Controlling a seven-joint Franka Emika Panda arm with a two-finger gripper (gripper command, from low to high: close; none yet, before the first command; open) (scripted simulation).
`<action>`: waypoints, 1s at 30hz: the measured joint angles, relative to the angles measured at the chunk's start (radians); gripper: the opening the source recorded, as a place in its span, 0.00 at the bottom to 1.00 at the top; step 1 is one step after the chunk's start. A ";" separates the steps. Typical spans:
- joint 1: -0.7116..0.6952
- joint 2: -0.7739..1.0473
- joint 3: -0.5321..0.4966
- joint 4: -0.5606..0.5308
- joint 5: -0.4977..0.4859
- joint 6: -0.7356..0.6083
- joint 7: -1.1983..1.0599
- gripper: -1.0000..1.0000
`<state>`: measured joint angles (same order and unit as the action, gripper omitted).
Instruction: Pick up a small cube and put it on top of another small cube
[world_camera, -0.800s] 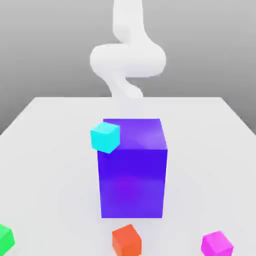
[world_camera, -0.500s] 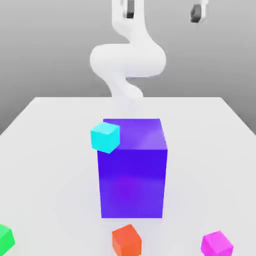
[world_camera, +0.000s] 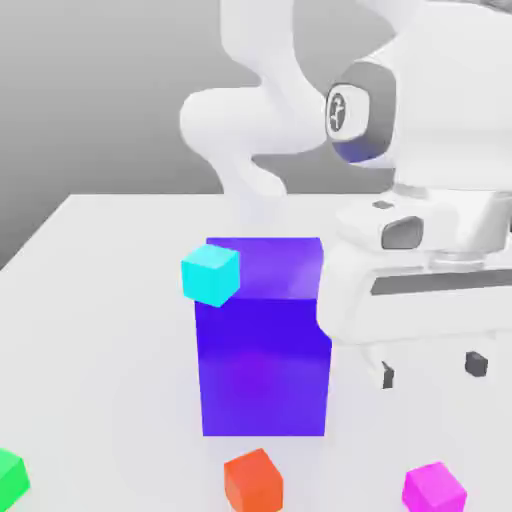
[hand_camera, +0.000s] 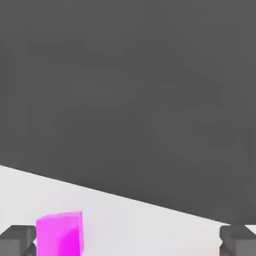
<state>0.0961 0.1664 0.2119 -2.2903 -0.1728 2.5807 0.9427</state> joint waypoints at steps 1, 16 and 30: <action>0.008 0.036 0.003 0.000 -0.003 0.011 0.003 0.50; 0.093 0.367 -0.040 0.039 -0.068 0.189 0.056 0.00; -0.148 0.223 -0.082 0.040 0.044 -0.002 -0.168 0.00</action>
<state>-0.0521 0.3898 0.1301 -2.2506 -0.1284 2.5788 0.7742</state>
